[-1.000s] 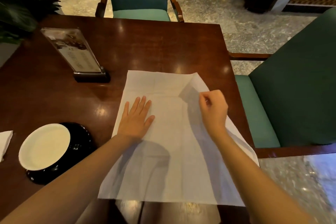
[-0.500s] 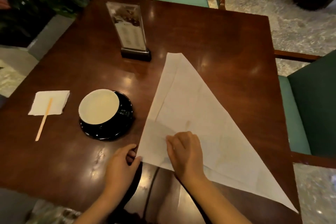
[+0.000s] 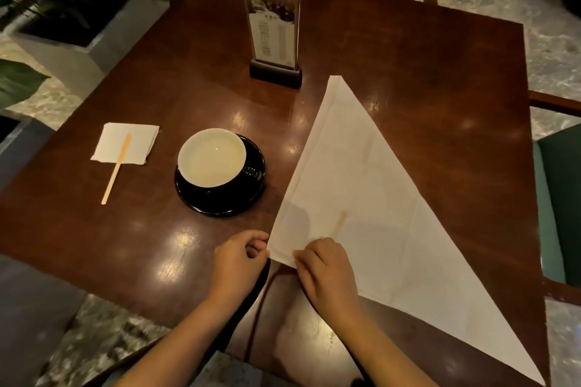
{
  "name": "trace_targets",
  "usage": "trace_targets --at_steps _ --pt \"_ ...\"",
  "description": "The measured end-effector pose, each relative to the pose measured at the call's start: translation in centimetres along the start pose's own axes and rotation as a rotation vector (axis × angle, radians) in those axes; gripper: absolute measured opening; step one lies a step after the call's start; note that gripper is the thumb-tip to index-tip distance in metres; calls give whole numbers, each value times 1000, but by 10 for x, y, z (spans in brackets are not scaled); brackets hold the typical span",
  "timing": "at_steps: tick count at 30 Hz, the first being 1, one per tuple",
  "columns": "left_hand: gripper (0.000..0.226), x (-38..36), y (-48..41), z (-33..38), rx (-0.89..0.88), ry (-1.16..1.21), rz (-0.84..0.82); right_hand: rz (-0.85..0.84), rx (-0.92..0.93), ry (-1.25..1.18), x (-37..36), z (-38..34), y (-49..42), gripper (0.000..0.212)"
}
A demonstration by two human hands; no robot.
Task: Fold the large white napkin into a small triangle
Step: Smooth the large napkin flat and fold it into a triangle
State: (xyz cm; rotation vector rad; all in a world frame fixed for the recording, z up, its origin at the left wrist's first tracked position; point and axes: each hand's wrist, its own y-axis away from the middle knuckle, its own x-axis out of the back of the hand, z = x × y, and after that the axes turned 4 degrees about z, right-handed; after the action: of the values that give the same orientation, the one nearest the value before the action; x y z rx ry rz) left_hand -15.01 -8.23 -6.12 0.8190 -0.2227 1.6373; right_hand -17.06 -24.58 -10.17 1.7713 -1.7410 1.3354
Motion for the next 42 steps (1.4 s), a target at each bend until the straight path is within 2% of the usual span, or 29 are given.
trace_targets --at_steps 6,13,18,21,26,28,30,32,33,38,42 --pt "21 1 -1 -1 -9 26 1 -7 57 -35 0 1 0 10" --pt "22 0 -1 -4 -25 23 -12 -56 66 -39 2 1 0 17" --pt "17 3 -3 -2 -23 32 -22 -55 71 -28 2 -1 0 19" --pt "5 4 -3 1 -24 42 -32 -54 60 -4 1 0 0 21" --pt "14 0 -2 2 -57 -37 -8 -132 90 65 8 -6 -1 27" --pt "14 -1 -2 2 -77 -71 -5 -78 16 71 18 -3 -2 29" --pt "15 -1 -1 3 -108 -108 -3 0 -215 158 28 12 1 36" --pt "15 -1 1 4 -128 -142 -1 -51 -447 332 36 28 5 51" --pt "16 -1 2 5 -133 -155 0 -100 -496 390 37 34 8 57" --pt "23 -15 6 11 -164 -184 29 -224 -447 425 42 56 5 61" --pt "23 -39 7 28 -230 -236 -42 -345 -314 425 65 106 -20 64"
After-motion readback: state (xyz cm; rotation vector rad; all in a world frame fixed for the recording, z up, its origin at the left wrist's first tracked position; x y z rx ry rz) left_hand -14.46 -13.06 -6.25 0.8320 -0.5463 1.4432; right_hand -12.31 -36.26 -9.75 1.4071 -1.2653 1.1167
